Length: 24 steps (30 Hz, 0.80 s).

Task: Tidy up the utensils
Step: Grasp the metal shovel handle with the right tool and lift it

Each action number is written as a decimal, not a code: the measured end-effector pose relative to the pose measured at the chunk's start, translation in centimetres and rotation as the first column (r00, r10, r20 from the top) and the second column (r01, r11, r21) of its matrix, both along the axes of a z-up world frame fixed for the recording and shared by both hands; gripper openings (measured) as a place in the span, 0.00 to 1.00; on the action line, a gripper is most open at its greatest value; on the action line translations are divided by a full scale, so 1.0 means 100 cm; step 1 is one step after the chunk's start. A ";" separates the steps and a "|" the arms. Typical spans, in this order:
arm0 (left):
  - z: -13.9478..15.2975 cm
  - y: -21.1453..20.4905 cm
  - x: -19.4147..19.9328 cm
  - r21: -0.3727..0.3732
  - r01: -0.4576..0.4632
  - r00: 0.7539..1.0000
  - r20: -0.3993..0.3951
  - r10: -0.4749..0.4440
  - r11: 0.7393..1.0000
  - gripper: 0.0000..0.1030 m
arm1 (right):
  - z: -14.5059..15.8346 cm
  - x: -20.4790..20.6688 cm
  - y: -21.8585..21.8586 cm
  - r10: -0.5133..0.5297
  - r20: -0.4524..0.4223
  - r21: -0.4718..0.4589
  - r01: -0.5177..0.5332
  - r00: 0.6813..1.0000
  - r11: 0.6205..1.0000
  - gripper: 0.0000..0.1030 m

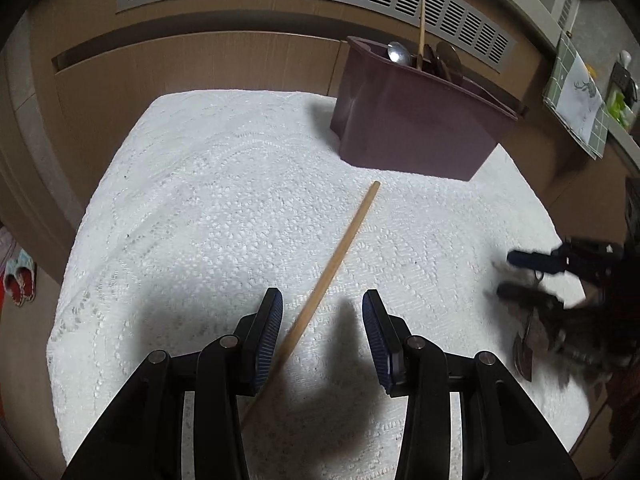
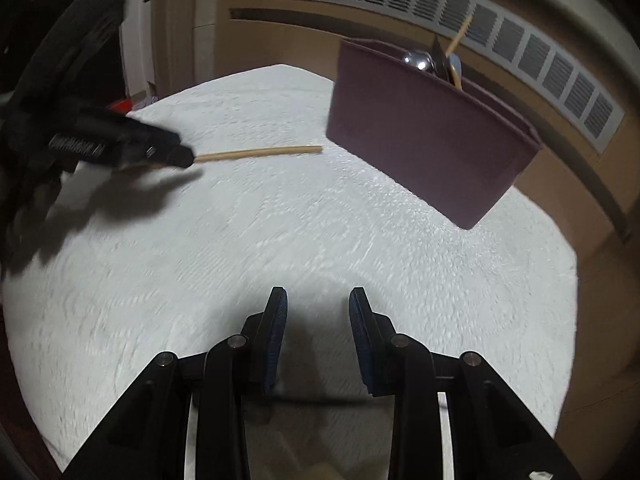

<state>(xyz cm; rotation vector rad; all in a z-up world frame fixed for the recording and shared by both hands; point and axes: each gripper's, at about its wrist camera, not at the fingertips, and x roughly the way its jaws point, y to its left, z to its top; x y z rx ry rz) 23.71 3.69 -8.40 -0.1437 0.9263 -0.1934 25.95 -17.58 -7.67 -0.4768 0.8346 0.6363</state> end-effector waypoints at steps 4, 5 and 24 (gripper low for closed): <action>-0.004 -0.002 0.004 0.001 0.019 1.000 -0.002 -0.019 1.000 0.42 | 0.012 0.019 -0.027 -0.062 0.018 0.035 0.061 0.998 0.998 0.28; -0.005 -0.002 0.007 -0.003 0.018 1.000 -0.006 -0.018 1.000 0.42 | 0.012 0.028 -0.039 -0.115 0.011 0.031 0.115 0.993 0.993 0.28; -0.003 -0.021 -0.020 -0.046 0.066 0.997 -0.043 -0.068 0.997 0.42 | 0.007 -0.073 -0.063 0.081 -0.165 0.172 -0.052 0.983 0.984 0.27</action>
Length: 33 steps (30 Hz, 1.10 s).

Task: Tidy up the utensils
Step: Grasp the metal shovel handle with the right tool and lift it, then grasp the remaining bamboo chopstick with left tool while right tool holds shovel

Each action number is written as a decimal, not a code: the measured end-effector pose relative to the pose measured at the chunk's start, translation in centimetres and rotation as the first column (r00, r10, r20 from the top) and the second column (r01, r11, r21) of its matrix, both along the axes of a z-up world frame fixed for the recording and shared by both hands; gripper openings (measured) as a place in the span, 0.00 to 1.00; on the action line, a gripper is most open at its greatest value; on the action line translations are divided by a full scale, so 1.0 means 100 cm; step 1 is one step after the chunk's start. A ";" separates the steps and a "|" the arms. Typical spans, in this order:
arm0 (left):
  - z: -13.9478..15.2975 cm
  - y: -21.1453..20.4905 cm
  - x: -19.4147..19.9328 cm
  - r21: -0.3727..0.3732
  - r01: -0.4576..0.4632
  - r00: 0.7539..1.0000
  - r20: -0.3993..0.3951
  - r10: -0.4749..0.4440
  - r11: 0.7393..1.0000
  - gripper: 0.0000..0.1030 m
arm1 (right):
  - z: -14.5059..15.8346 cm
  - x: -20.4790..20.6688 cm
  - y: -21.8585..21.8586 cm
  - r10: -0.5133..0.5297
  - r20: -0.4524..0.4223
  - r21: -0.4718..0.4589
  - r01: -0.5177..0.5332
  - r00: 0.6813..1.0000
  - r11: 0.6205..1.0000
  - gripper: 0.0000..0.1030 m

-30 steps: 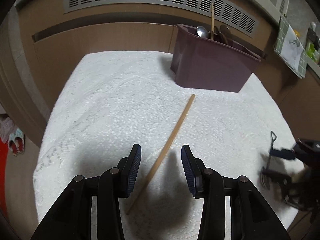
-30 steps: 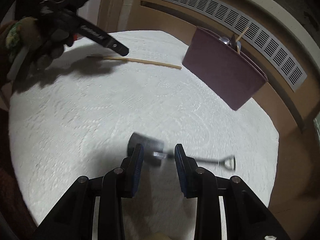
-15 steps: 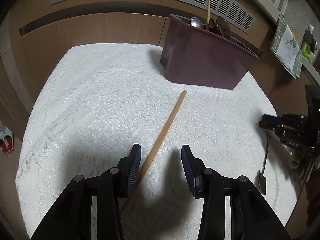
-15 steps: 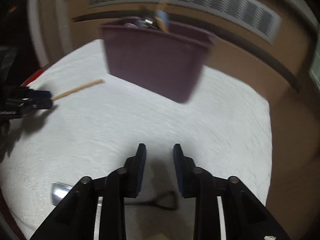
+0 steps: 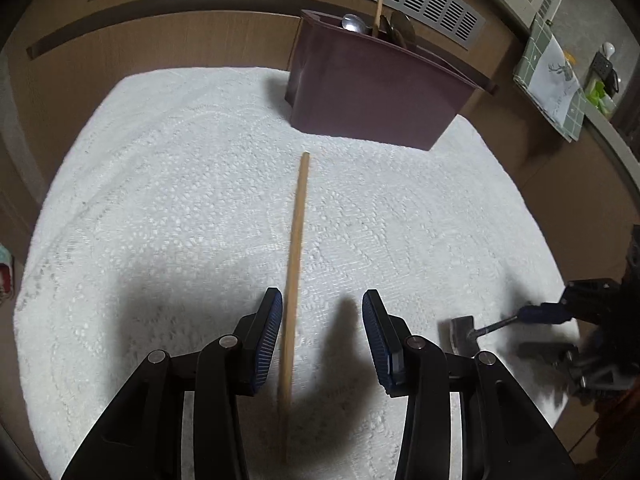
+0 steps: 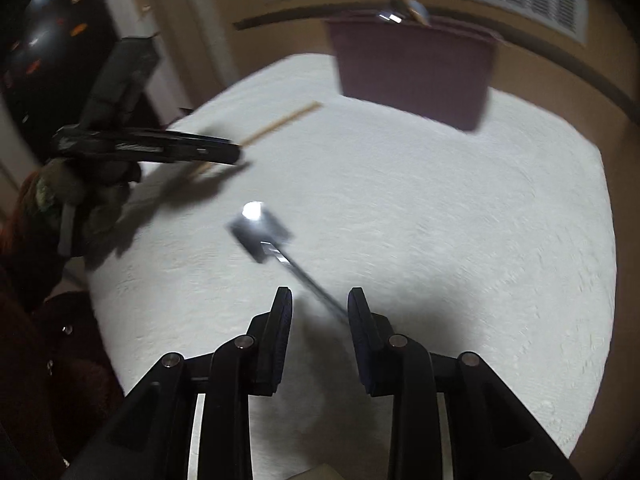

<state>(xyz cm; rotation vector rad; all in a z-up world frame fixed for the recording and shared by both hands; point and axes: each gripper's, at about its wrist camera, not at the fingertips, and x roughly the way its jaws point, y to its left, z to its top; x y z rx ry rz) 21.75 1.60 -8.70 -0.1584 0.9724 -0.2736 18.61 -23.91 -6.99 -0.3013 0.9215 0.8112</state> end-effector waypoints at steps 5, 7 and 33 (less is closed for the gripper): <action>0.003 0.004 0.000 0.039 -0.028 1.000 0.014 0.028 0.999 0.42 | -0.009 0.008 0.036 0.129 0.089 -0.119 -0.118 0.988 0.986 0.27; 0.003 0.006 0.001 0.040 -0.029 0.999 0.016 0.028 0.999 0.42 | -0.013 0.010 0.046 0.156 0.114 -0.161 -0.137 0.981 0.977 0.27; -0.001 -0.021 0.050 0.094 0.027 0.998 0.046 -0.031 0.995 0.38 | 0.019 0.057 0.042 -0.240 0.224 0.043 0.237 0.945 0.971 0.28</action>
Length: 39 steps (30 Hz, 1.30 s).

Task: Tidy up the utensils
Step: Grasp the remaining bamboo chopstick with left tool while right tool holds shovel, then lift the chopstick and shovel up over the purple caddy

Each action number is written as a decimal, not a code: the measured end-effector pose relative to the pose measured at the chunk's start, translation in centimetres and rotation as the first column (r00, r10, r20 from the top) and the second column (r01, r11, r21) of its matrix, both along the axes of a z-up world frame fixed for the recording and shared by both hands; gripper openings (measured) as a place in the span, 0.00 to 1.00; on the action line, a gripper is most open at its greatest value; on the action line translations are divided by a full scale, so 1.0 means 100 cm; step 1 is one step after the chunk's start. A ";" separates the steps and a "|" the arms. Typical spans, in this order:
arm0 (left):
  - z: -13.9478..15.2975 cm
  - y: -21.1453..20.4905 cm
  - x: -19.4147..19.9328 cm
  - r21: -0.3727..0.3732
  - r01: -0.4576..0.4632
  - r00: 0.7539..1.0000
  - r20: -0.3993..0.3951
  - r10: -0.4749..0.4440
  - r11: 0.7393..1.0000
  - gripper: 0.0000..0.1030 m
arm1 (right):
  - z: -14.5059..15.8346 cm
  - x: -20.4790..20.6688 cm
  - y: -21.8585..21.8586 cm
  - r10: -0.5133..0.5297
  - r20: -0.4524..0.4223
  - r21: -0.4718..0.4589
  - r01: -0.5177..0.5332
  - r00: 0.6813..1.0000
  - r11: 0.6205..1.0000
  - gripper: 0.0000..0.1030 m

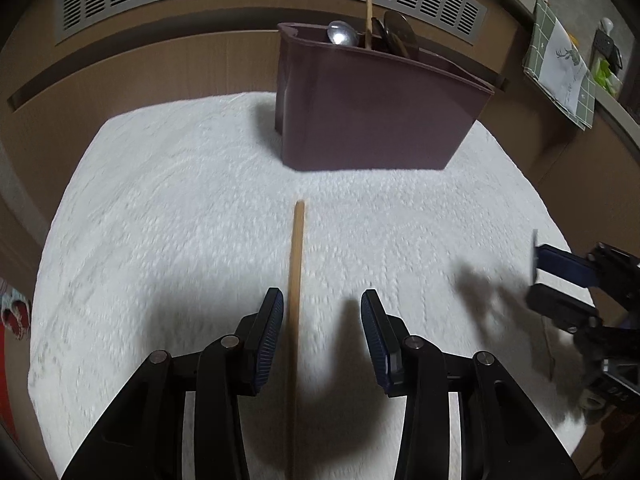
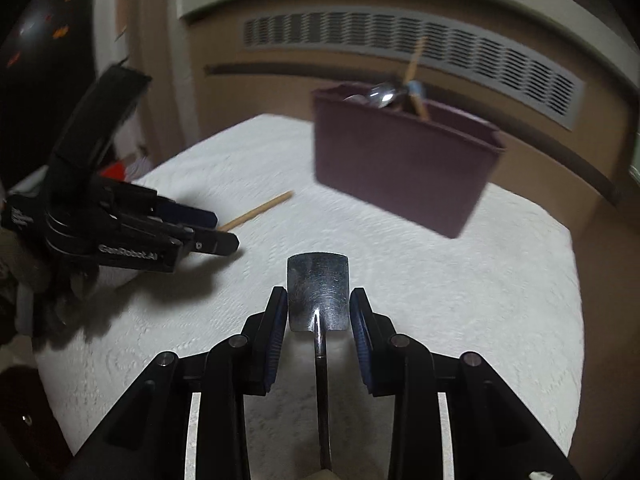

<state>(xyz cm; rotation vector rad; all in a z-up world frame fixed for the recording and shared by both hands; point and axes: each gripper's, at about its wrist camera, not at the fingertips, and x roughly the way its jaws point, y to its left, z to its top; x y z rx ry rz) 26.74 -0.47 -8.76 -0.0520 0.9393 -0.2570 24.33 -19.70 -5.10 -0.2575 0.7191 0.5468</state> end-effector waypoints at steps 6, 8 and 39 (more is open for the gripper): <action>-0.006 -0.003 0.017 0.078 0.001 1.000 -0.017 0.000 0.997 0.38 | 0.004 0.001 -0.018 -0.070 0.010 0.034 0.070 0.998 0.997 0.28; -0.007 -0.002 0.019 0.080 -0.010 1.000 -0.029 0.012 0.997 0.36 | 0.004 0.002 -0.017 -0.072 0.018 0.045 0.071 0.997 0.996 0.28; 0.221 0.003 -0.015 -0.338 0.030 0.620 0.744 0.248 0.941 0.06 | 0.189 0.015 -0.050 -0.313 0.375 0.378 0.165 0.872 0.911 0.28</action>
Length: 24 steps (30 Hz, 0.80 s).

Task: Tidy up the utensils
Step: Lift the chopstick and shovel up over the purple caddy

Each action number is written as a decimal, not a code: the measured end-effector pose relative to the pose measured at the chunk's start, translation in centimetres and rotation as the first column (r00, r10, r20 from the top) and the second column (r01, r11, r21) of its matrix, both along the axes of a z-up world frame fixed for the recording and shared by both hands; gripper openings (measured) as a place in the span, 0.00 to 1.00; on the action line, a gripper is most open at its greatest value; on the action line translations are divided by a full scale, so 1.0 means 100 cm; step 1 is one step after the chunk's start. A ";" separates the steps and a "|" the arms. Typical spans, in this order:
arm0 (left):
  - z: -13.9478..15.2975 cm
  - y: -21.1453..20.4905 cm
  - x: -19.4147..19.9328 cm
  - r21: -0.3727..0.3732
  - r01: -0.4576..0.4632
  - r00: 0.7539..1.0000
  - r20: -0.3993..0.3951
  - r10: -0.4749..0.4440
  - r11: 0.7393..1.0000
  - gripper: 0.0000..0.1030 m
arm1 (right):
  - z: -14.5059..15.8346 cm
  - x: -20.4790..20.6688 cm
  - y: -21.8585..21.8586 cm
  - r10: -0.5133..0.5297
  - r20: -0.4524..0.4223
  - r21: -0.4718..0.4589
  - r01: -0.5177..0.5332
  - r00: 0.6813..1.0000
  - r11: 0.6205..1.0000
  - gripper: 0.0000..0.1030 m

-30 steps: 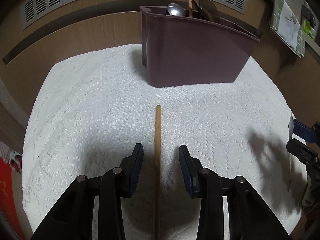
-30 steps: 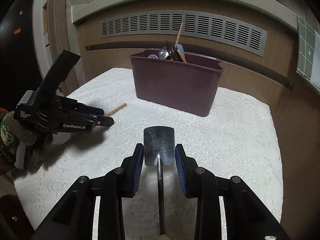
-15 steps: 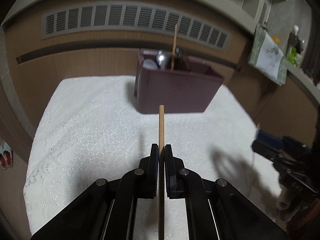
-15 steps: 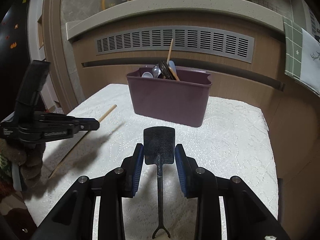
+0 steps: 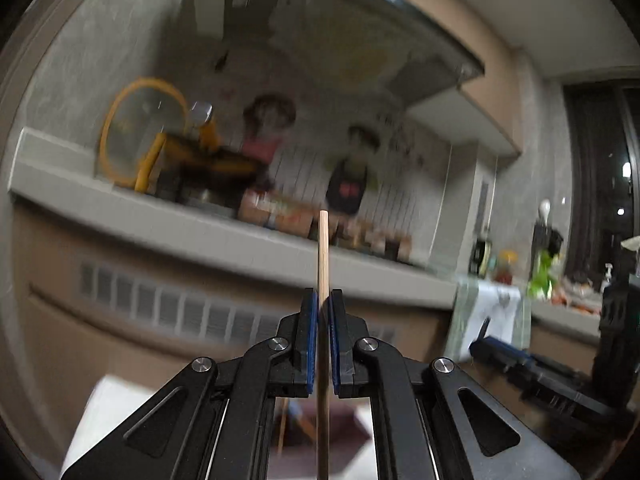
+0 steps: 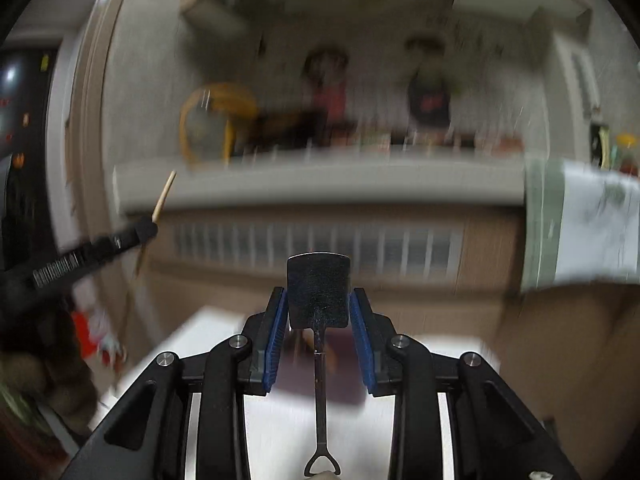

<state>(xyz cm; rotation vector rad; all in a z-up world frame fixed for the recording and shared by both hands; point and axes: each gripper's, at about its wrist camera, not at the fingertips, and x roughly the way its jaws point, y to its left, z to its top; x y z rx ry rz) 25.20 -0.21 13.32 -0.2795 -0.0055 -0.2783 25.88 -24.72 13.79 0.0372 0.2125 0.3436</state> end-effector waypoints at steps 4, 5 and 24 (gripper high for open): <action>-0.016 -0.010 0.037 0.006 -0.092 0.992 0.081 0.091 0.996 0.06 | 0.016 0.035 -0.006 -0.032 0.061 0.043 0.030 0.998 0.999 0.28; -0.023 -0.013 0.049 0.013 -0.105 0.992 0.073 0.104 0.994 0.06 | 0.014 0.048 -0.006 -0.027 0.052 0.045 0.025 0.998 0.999 0.28; -0.107 -0.003 0.146 -0.012 -0.106 0.991 -0.087 0.105 0.994 0.06 | -0.083 0.180 0.025 0.053 -0.149 0.064 -0.044 0.987 0.997 0.28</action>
